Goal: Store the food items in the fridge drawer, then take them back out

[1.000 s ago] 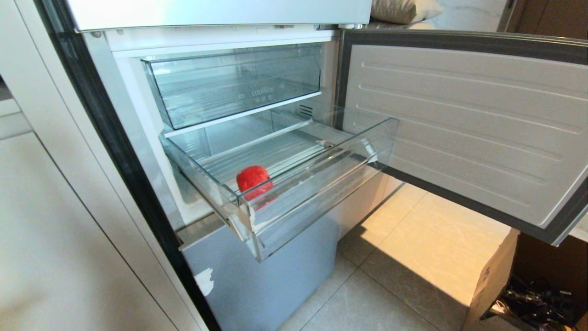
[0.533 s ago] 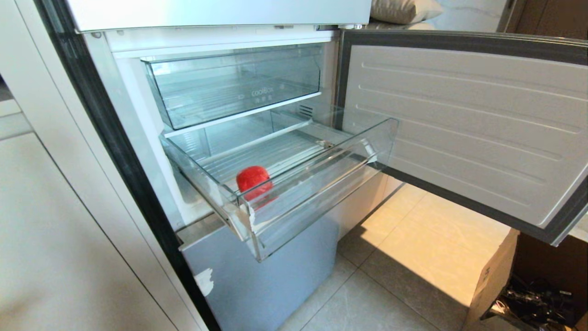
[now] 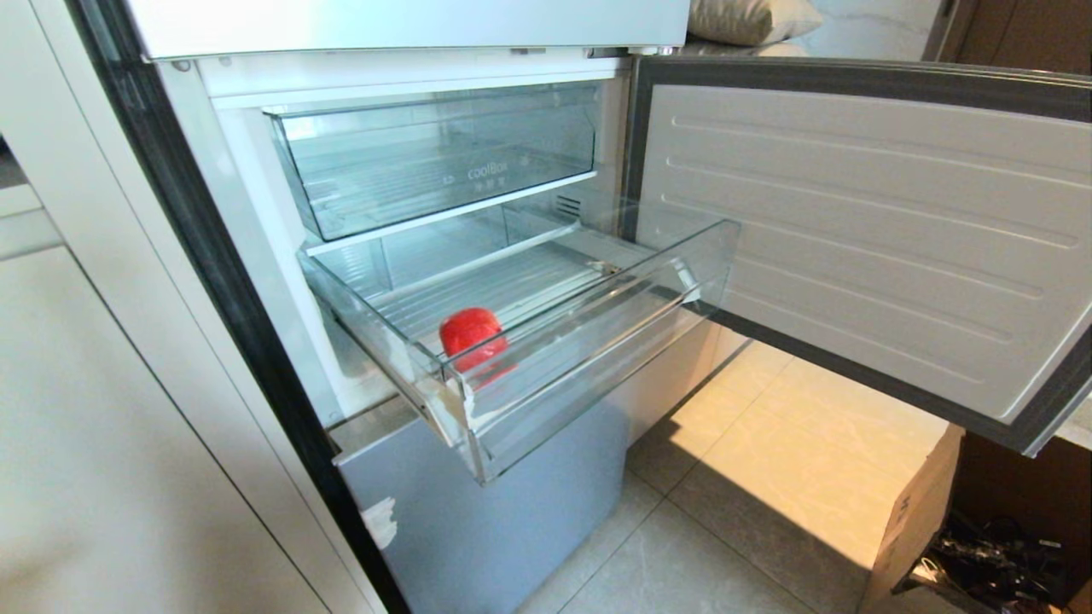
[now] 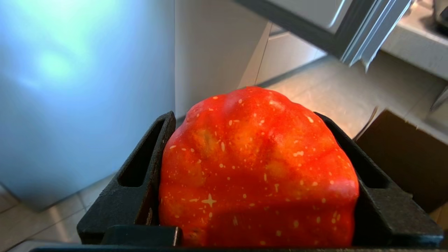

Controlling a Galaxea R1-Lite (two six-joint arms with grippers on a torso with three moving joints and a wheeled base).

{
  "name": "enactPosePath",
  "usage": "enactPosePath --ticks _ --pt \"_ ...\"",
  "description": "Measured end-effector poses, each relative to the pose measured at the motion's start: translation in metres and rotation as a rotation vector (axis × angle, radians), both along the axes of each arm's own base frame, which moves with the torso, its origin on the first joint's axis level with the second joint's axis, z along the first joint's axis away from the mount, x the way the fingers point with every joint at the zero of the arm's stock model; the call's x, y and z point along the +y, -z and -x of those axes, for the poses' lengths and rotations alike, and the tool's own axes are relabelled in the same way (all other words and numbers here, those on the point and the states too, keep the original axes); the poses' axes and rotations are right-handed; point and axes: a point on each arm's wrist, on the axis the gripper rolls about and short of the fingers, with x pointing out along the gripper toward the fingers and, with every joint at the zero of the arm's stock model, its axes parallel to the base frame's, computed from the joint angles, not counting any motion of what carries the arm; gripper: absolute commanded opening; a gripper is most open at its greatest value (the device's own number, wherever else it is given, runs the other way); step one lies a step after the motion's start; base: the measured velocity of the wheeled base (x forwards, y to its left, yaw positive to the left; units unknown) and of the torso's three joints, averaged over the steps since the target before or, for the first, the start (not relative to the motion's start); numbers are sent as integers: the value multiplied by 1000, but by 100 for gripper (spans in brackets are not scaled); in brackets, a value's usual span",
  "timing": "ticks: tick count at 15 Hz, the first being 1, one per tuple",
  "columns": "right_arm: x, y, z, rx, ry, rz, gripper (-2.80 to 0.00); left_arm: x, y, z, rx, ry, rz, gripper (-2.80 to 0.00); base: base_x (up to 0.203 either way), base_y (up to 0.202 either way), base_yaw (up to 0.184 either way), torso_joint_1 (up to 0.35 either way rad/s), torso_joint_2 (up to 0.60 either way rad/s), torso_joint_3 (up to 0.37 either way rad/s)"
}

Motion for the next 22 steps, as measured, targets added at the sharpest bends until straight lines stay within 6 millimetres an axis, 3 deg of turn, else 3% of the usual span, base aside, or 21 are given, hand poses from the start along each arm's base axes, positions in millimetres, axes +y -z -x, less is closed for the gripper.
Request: enactPosePath --ticks 5,18,22 --pt "0 1 1 -7 3 -14 -280 0 0 0 0 0 0 -280 0 1 13 0 0 1" --pt "-1 0 1 -22 25 -117 -280 0 0 0 0 0 0 -280 1 -7 147 2 3 2" --pt "-1 -48 -2 -141 42 -108 -280 0 0 0 0 -1 0 -280 0 0 0 0 0 0"
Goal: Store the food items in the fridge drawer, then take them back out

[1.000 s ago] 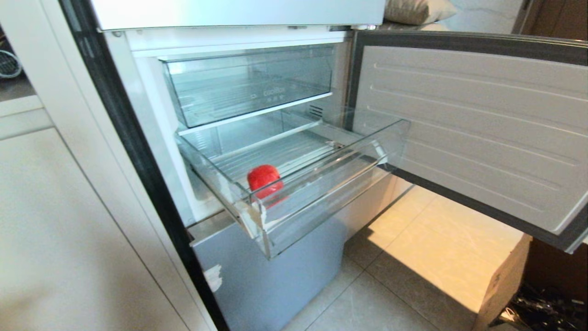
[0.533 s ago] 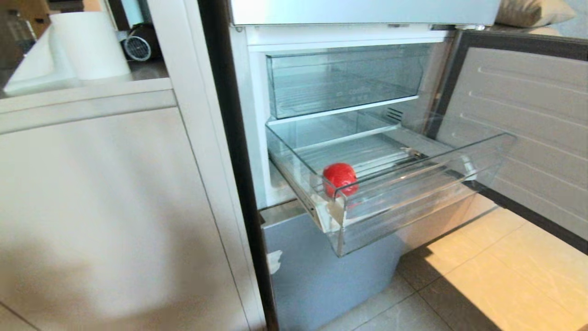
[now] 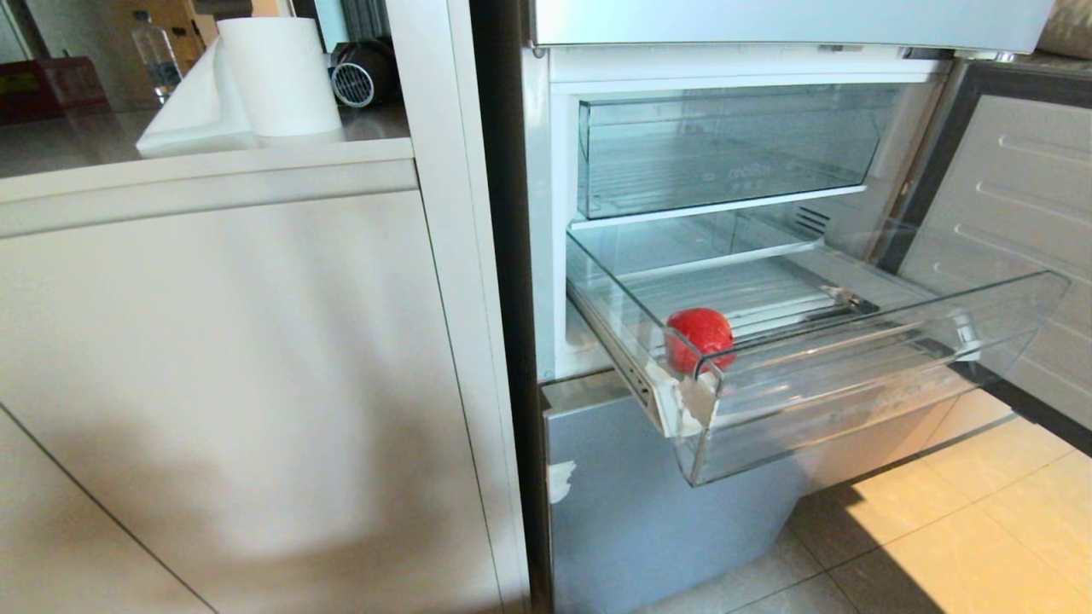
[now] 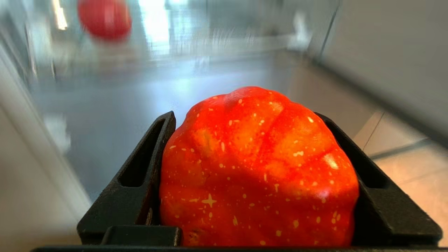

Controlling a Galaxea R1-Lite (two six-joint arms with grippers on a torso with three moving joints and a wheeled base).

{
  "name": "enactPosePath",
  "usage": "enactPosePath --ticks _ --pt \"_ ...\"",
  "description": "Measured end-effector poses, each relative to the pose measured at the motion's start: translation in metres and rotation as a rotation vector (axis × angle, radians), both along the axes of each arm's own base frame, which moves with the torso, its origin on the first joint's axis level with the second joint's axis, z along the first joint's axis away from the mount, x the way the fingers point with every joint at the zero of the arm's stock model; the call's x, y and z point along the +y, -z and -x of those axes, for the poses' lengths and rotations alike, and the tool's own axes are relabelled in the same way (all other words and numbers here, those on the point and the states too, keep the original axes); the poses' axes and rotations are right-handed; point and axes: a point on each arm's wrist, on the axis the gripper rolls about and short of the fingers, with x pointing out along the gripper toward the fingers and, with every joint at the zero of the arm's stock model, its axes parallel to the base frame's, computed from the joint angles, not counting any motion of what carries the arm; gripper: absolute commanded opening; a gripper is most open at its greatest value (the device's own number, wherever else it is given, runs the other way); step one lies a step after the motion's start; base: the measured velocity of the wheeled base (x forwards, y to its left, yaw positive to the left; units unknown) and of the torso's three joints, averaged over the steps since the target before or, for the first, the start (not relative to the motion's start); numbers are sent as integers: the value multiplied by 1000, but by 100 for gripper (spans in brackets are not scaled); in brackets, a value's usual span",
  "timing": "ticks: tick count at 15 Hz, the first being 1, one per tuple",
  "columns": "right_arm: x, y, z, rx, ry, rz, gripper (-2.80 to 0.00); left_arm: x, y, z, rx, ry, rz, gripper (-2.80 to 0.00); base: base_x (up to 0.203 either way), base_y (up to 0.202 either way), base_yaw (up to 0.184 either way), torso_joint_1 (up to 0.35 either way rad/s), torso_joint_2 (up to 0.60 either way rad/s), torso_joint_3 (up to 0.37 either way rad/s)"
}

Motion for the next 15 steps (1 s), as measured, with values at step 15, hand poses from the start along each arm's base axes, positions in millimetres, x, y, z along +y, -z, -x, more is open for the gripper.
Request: enactPosePath --ticks 15 --pt "28 -203 -288 156 -237 -5 -280 0 0 0 0 1 0 -280 0 0 0 0 0 0"
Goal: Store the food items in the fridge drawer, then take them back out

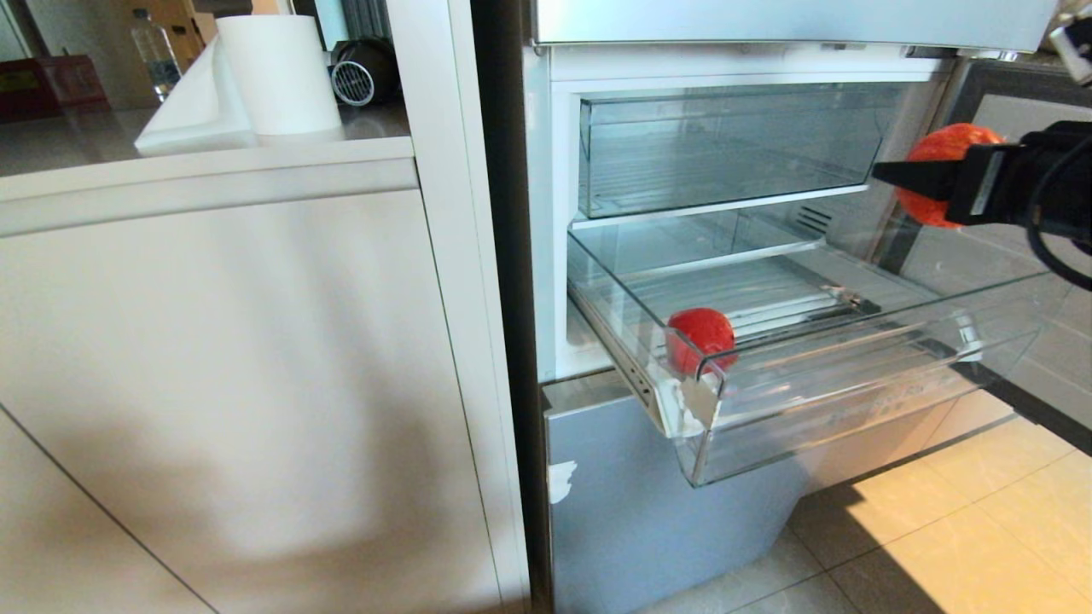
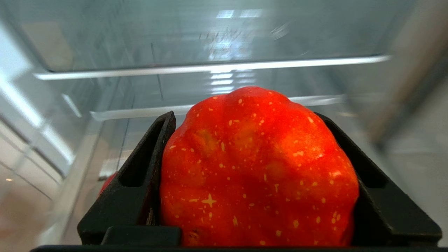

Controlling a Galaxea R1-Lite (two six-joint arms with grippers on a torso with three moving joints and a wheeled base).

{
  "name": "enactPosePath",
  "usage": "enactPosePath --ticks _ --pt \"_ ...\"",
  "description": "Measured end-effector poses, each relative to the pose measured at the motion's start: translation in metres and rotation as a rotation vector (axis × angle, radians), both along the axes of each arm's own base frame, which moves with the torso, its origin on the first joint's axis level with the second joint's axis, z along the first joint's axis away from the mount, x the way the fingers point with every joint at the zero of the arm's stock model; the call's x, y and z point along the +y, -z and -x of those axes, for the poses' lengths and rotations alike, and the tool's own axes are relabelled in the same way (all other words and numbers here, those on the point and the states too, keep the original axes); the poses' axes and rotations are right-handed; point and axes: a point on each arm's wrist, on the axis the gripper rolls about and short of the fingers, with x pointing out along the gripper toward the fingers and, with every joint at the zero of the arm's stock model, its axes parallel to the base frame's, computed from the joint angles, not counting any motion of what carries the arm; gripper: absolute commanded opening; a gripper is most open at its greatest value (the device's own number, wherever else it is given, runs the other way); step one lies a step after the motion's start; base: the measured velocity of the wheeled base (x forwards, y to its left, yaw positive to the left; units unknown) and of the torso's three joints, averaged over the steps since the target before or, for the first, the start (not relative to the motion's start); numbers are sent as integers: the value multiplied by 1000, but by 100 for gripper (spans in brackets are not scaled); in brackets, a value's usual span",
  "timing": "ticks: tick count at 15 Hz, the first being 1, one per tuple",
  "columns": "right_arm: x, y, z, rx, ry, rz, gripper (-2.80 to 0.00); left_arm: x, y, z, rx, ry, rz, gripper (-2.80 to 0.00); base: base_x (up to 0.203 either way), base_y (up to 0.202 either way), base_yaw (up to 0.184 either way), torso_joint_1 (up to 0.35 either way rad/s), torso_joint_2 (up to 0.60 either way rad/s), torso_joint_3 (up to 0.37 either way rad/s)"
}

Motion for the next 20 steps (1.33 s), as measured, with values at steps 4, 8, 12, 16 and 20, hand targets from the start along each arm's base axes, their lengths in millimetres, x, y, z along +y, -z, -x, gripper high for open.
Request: enactPosePath --ticks 4,8,12,16,20 --pt "18 36 -63 117 -38 9 -280 0 0 0 0 0 0 -280 0 0 0 0 0 0" --pt "26 60 -90 179 -51 13 0 0 0 0 0 0 0 -280 0 0 0 0 0 0" --pt "30 59 -87 181 -63 -8 0 0 0 0 0 0 0 -280 0 0 0 0 0 0" --pt "31 35 -43 135 -85 -57 -280 0 0 0 0 0 0 -280 0 0 0 0 0 0" --pt "14 22 57 66 -88 -73 -280 0 0 0 0 0 0 -280 0 0 0 0 0 0"
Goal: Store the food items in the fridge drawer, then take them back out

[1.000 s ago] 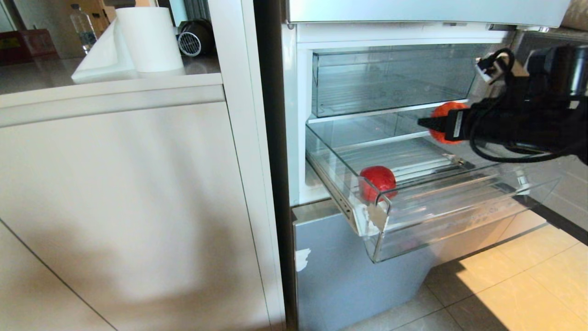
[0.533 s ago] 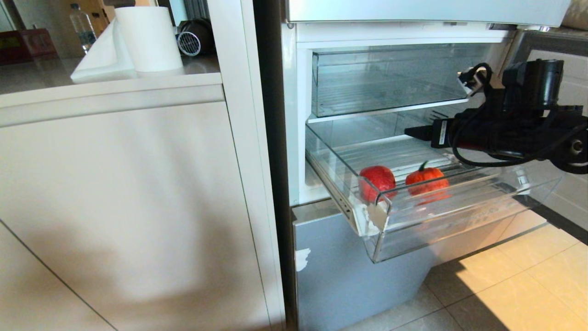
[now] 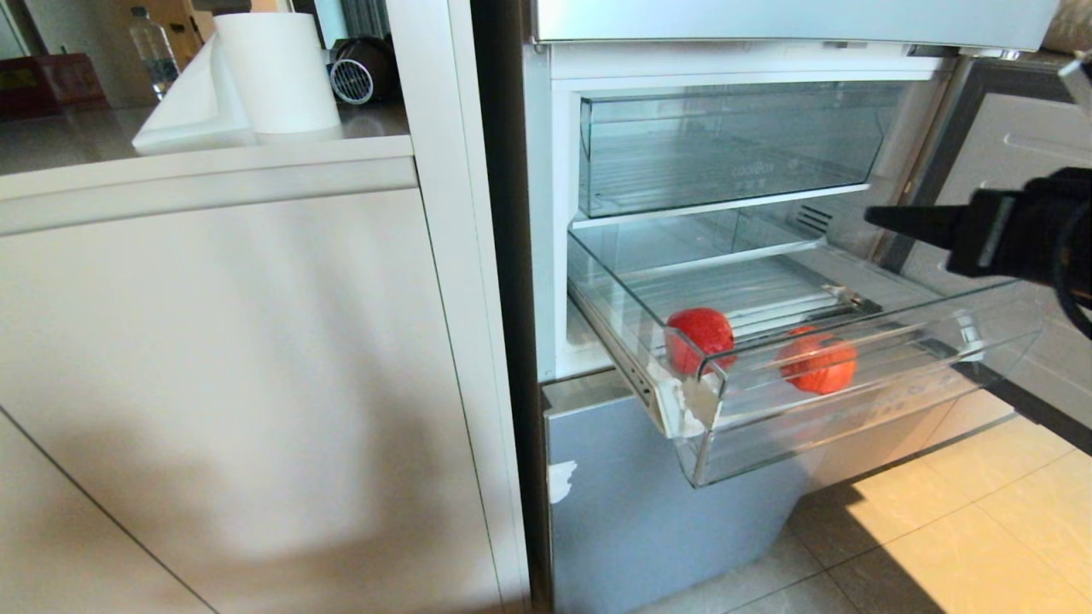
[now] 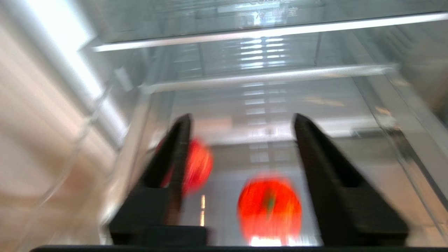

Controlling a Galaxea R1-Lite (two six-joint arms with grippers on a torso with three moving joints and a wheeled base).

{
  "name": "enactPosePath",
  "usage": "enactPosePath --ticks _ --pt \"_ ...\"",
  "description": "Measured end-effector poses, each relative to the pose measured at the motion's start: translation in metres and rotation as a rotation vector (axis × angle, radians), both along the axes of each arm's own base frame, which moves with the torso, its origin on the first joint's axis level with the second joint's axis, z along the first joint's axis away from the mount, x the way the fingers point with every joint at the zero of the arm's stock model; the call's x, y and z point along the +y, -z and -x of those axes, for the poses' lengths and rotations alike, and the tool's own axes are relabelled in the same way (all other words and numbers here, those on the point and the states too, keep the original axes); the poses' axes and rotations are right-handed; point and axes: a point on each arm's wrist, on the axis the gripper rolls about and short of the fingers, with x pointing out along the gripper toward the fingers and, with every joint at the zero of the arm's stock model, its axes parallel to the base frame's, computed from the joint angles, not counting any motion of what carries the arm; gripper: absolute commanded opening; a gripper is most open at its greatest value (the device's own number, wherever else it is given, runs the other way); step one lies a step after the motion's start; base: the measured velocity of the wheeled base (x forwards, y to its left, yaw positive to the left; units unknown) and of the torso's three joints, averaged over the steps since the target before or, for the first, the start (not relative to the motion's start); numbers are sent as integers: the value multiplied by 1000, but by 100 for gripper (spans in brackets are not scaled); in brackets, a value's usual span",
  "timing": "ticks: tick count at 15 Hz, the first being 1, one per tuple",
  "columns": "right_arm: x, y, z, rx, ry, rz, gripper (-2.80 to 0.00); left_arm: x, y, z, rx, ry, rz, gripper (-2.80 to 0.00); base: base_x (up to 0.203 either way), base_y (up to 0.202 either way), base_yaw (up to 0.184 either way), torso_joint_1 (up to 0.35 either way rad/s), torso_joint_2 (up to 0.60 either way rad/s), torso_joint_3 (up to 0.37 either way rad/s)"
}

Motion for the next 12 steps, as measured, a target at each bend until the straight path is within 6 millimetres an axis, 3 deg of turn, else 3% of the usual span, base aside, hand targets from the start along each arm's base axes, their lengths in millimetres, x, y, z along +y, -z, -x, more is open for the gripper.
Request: enactPosePath --ticks 3,7,9,12 --pt "-7 50 57 107 15 26 -280 0 0 0 0 0 0 -280 0 0 0 0 0 0" --pt "-14 113 96 258 25 61 -280 0 0 0 0 0 0 -280 0 0 0 0 0 0" --pt "-16 125 105 284 24 67 -280 0 0 0 0 0 0 -280 0 0 0 0 0 0" --pt "-14 131 96 330 21 80 -280 0 0 0 0 0 0 -280 0 0 0 0 0 0"
